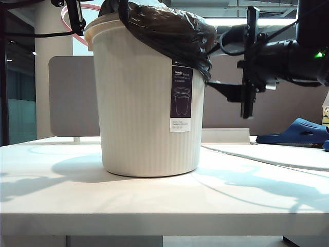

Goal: Open the ring lid of the trash can, pull out the black garbage bag inside, and place it on the table.

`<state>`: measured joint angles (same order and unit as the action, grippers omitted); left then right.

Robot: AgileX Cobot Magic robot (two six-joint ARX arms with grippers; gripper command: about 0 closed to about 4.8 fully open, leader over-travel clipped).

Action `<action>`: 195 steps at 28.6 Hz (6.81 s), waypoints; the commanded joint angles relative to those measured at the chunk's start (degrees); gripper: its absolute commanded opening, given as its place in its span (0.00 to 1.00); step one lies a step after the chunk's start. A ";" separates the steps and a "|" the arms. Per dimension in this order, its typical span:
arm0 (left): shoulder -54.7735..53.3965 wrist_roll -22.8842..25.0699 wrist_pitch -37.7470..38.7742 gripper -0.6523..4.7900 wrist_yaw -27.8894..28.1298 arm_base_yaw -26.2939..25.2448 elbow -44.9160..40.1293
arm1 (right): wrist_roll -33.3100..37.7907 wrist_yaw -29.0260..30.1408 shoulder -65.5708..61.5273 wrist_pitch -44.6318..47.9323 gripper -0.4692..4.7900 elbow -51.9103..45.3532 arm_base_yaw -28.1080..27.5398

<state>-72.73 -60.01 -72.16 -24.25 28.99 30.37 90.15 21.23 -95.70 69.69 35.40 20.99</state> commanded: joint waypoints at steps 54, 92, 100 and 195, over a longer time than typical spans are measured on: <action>0.20 0.68 -0.79 0.11 -1.73 -0.02 0.15 | -2.82 15.04 6.51 11.26 0.09 -3.76 -9.94; 0.17 3.06 4.37 0.11 -2.60 0.00 10.27 | -0.55 31.34 7.45 1.20 0.29 16.79 -8.37; 0.17 3.04 4.35 0.11 -3.02 0.00 10.27 | -1.68 34.29 7.48 -2.58 0.37 16.79 -8.79; 0.70 1.40 12.59 0.11 -12.68 -12.85 24.74 | -32.13 30.62 18.47 -55.74 0.08 33.68 -7.65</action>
<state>-72.66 -56.07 -59.16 -32.93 17.69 53.60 58.19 51.18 -77.54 12.64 68.69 13.17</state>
